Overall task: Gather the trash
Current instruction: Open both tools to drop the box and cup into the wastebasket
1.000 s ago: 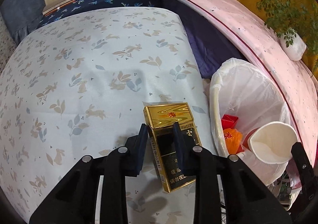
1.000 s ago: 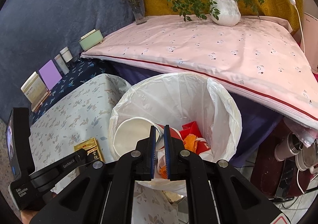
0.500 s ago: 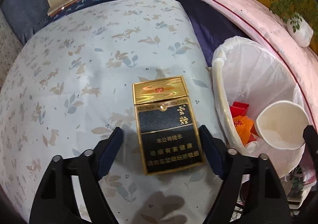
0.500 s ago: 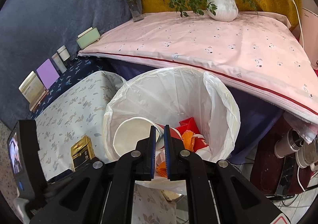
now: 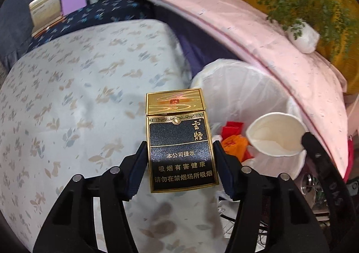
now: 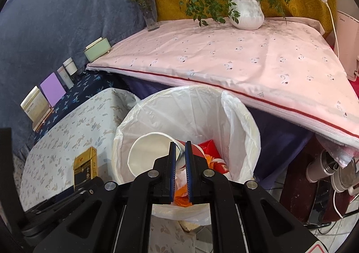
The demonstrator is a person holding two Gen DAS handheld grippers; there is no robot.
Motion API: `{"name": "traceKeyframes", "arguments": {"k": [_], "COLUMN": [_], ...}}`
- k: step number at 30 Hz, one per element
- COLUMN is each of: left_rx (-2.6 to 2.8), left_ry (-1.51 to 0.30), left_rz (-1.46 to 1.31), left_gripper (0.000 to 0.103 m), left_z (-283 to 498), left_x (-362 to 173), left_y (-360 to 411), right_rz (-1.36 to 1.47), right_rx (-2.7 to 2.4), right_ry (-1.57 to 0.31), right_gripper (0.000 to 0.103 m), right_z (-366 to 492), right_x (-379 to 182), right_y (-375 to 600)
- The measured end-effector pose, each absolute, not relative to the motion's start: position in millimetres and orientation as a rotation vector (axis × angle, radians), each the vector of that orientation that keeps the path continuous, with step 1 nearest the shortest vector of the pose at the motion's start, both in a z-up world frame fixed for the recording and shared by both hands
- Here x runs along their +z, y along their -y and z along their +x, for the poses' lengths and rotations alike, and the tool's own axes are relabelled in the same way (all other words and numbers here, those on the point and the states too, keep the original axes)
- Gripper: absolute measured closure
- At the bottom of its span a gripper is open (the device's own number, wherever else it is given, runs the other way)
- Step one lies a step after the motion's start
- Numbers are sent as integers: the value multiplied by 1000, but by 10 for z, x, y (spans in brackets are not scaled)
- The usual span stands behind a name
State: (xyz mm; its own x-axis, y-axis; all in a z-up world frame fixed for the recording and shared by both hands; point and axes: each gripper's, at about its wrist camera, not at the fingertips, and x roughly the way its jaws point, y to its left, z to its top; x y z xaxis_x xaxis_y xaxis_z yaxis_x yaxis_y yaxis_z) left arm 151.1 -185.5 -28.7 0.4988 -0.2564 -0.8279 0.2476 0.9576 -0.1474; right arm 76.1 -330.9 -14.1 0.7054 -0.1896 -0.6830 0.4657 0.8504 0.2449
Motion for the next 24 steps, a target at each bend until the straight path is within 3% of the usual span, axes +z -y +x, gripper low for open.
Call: {"name": "traceKeyframes", "arguments": {"k": [8, 10, 12, 24], "left_rx": [-545, -558, -537, -461], "left_ry": [-985, -968, -924, -882], "left_rz": [76, 103, 123, 141], "left_gripper": [44, 39, 33, 30], "left_z": [1627, 1647, 1639, 1584], "left_x": [-148, -144, -101, -76], "left_y": [2322, 2363, 2358, 2118], "right_rz": [415, 413, 410, 379], "right_rx": [-433, -448, -457, -424], "right_ry": [-663, -660, -651, -678], "right_gripper": [93, 79, 72, 61], "right_z": [730, 728, 713, 634], "right_x": [-3, 15, 42, 72], "right_y": [3545, 3598, 3627, 3505]}}
